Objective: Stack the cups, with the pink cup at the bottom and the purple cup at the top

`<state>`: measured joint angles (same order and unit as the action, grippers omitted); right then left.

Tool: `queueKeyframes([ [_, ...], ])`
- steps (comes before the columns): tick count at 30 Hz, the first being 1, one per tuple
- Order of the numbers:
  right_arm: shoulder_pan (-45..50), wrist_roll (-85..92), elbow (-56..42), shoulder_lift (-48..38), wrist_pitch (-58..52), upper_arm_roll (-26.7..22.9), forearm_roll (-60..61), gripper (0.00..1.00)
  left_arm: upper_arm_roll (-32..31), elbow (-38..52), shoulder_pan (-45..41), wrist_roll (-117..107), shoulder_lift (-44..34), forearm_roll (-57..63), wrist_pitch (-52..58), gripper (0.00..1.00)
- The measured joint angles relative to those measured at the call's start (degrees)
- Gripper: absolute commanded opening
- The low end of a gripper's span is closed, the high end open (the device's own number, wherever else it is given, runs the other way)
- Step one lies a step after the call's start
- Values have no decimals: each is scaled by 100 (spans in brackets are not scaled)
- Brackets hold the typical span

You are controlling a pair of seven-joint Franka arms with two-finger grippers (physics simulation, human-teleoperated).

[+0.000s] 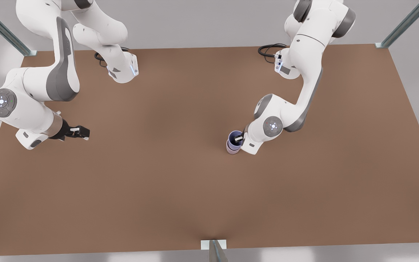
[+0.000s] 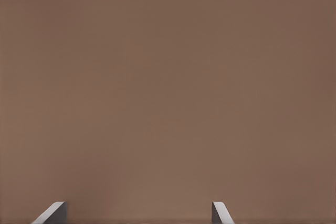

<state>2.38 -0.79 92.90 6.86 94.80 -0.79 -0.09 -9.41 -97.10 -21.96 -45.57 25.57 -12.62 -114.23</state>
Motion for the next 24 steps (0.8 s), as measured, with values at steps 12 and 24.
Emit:
queueKeyframes([
  [12,-1,35,0,0,3,0,0,100,-8,0,-1,26,166,-1,-71,21],
  [24,-7,35,0,9,-6,0,0,100,-16,4,-1,8,281,9,-149,21],
])
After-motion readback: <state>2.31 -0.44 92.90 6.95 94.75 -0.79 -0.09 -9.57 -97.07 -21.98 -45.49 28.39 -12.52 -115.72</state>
